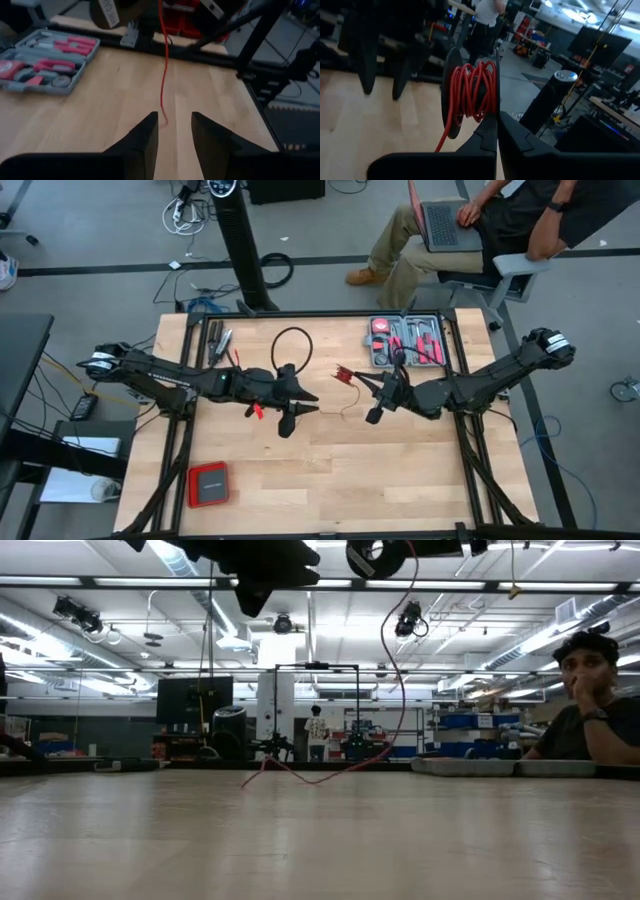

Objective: Coil cords
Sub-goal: Uncoil the red cable wire from the black spool

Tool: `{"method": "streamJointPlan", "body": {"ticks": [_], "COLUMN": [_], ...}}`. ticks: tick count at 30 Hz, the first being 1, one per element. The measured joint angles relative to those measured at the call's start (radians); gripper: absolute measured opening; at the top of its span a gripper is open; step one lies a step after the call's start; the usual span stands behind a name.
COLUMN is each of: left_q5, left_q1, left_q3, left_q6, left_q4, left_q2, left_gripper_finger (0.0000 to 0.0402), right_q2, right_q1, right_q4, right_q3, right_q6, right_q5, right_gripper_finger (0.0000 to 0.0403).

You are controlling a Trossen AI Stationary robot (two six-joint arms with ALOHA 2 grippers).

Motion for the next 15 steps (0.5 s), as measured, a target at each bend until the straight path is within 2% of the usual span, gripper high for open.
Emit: {"method": "streamJointPlan", "body": {"ticks": [6, 15], "left_q5": [-0.010, -0.012], "left_q1": [0.001, 0.003], "left_q3": [0.000, 0.000], "left_q6": [-0.002, -0.031], "left_q4": [0.139, 0.269], "left_q2": [0.089, 0.190], "left_gripper_finger": [0.0121, 0.0121], "right_q2": [0.081, 0.108], "right_q1": [-0.049, -0.098], "right_q4": [0.215, 0.263], "right_q3": [0.000, 0.000], "right_q6": [-0.163, -0.166], "right_q5": [-0.026, -0.068], "right_gripper_finger": [0.0000, 0.0000]}}
